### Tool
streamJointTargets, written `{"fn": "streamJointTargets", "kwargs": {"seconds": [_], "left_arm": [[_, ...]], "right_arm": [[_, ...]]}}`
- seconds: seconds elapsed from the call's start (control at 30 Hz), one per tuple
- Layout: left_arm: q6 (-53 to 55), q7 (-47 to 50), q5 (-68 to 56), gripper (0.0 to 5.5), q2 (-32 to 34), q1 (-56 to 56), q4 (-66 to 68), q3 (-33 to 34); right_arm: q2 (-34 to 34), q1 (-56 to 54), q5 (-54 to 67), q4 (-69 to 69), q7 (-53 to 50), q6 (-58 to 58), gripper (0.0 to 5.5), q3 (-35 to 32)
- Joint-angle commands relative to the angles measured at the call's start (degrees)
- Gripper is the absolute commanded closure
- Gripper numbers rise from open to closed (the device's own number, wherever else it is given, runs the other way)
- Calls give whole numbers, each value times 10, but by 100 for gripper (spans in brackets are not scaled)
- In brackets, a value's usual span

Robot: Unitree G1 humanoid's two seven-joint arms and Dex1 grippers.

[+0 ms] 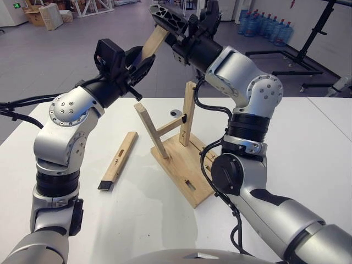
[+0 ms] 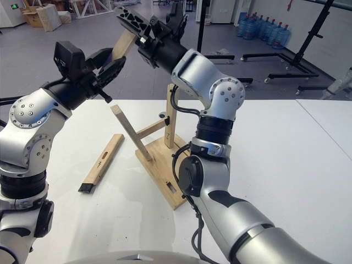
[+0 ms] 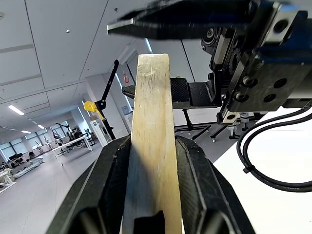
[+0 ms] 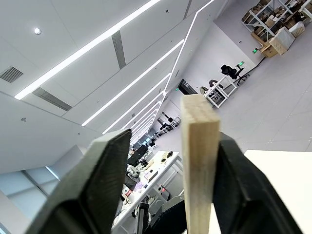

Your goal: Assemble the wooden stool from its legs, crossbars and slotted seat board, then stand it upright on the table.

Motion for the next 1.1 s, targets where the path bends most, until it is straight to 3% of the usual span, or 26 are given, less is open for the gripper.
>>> {"fn": "streamJointTargets", "kwargs": {"seconds": [0.03, 0.27, 0.47, 0.6, 0.7, 0.77, 0.83, 0.93, 1.03, 1.1], "left_arm": [[7, -1, 4, 423, -1, -6, -5, -5], [11, 2, 5, 423, -6, -8, -6, -9], [30, 16, 1, 423, -16, -9, -8, -4], [46, 23, -14, 337, -25, -8, -16, 9], [46, 29, -22, 298, -27, -6, -28, 21], [55, 30, -75, 293, -38, -12, -46, 65], [76, 56, -165, 293, -51, -34, -54, 144], [97, 133, -343, 293, -48, -77, -35, 267], [99, 201, -430, 293, -32, -67, 0, 337], [98, 219, -454, 293, -22, -33, 4, 356]], "right_arm": [[-6, 7, 16, 3, -7, -15, 382, 15], [-10, 20, 22, 3, -12, -24, 506, 35], [-26, 29, 19, 2, -7, -37, 510, 48], [-37, 31, 21, 1, 0, -44, 511, 52], [-45, 31, 22, 2, 5, -49, 511, 53], [-68, 24, 16, 11, 14, -58, 511, 47], [-124, 14, 7, 15, 34, -62, 511, 37], [-264, 22, 17, -15, 88, -17, 511, 17], [-382, 82, 32, -73, 144, 50, 511, 12], [-422, 145, 28, -105, 184, 68, 511, 13]]}}
